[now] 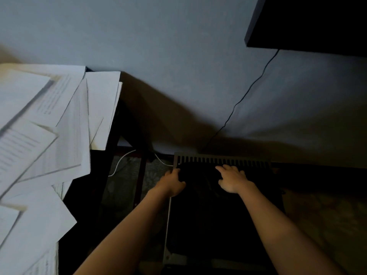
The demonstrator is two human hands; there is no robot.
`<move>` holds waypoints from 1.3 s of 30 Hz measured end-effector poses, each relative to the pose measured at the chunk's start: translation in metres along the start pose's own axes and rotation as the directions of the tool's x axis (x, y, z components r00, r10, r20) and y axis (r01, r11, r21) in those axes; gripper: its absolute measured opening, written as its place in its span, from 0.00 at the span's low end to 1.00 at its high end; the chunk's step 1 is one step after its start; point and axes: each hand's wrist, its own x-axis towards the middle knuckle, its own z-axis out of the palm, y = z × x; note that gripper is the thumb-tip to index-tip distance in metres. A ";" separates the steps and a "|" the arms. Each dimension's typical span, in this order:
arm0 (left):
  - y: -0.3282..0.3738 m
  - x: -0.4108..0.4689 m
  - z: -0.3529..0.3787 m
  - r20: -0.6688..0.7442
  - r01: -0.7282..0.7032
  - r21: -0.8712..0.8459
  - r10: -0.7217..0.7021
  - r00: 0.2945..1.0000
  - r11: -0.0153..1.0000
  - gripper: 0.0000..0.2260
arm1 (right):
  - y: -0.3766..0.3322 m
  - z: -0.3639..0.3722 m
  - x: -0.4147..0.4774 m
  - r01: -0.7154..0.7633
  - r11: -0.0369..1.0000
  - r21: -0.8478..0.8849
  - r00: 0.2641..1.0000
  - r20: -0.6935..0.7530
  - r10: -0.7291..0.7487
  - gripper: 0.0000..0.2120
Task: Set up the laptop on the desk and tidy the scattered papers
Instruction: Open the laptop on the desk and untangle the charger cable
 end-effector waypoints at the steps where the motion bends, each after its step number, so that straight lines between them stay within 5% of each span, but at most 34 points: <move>1: -0.003 0.004 0.006 0.002 0.008 -0.020 -0.008 1.000 1.000 0.29 | -0.001 0.002 0.009 0.013 1.000 -0.013 1.000 -0.005 -0.013 0.28; 12: 0.002 0.016 0.025 0.011 -0.055 -0.058 0.056 0.998 0.997 0.28 | 0.005 0.015 0.060 -0.071 0.997 -0.009 0.997 0.008 0.071 0.34; 19: 0.000 -0.003 0.021 -0.086 -0.050 -0.121 0.040 0.996 0.991 0.27 | 0.009 -0.004 0.030 0.005 0.997 0.082 0.996 -0.088 0.002 0.24; 26: 0.031 -0.054 -0.007 -0.287 -0.243 -0.073 0.213 0.934 0.967 0.21 | 0.002 -0.019 -0.053 0.070 0.992 0.104 0.994 -0.096 -0.060 0.06; 39: 0.043 -0.141 -0.011 -0.428 -0.368 0.163 0.402 0.809 0.915 0.13 | -0.003 -0.006 -0.151 0.103 0.994 0.046 0.941 -0.327 -0.083 0.17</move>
